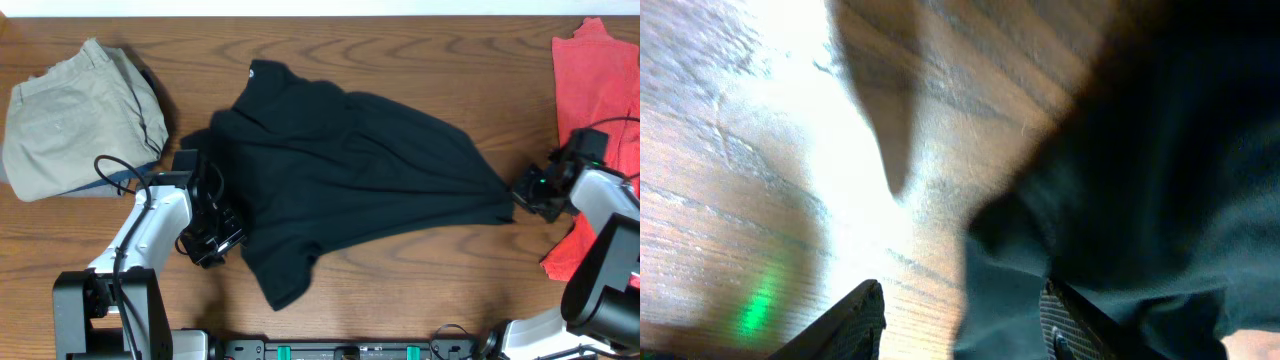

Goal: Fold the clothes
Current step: 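Grasp the shirt's right hem corner with the right gripper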

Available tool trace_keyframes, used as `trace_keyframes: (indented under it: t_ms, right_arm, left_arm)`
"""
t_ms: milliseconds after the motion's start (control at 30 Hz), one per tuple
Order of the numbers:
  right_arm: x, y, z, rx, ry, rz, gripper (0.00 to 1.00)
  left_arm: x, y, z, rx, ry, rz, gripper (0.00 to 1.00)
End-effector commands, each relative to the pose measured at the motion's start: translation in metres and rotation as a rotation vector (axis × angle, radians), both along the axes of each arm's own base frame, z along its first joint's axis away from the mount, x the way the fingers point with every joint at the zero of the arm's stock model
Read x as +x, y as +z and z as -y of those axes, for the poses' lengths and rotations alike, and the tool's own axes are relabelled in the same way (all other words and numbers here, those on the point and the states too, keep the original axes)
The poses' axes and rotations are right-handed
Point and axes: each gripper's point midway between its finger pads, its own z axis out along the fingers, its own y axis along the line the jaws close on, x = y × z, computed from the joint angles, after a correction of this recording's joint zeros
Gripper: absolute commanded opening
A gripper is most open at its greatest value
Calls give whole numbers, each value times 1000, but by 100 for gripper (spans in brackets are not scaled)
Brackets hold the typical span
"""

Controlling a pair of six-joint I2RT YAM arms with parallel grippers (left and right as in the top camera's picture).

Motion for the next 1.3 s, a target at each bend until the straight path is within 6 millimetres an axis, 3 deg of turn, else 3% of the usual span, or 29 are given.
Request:
trace_keyframes:
  t_ms: [0,33,100,133,367,500,633,733,833,933,1100,1267]
  right_arm:
    - [-3,10,10,-44,23,-3,2]
    - [-7,10,8,-41,39,-16,15]
    - [-14,8,3,-32,67,-44,51]
    - [-18,7,1,-25,78,-63,60]
    - [-54,5,-13,46,85,-199,64]
    - [-59,4,-19,69,90,-216,63]
    - [-49,-5,-16,50,39,-166,60]
    - [-46,-14,-14,38,15,-133,52]
    - [-53,-25,-18,43,-2,-134,34]
    - [-65,-30,-23,56,-1,-168,3]
    - [-68,-26,-17,65,-24,-182,3]
    - [-57,-13,5,53,-71,-150,1]
  left_arm:
    - [1,4,4,-23,-16,13,55]
    - [1,4,4,-23,-17,12,56]
    - [-1,4,4,-23,-17,4,57]
    - [-3,5,4,-23,-17,-3,57]
    - [-14,6,4,-32,-62,-35,57]
    - [-14,5,4,-32,-66,-35,57]
    - [-13,4,4,-32,-66,-27,58]
    - [-13,4,4,-32,-66,-28,57]
    - [-13,4,4,-32,-66,-28,58]
    - [-13,4,4,-32,-66,-28,58]
    - [-14,4,4,-34,-74,-27,63]
    - [-15,3,4,-37,-95,-24,63]
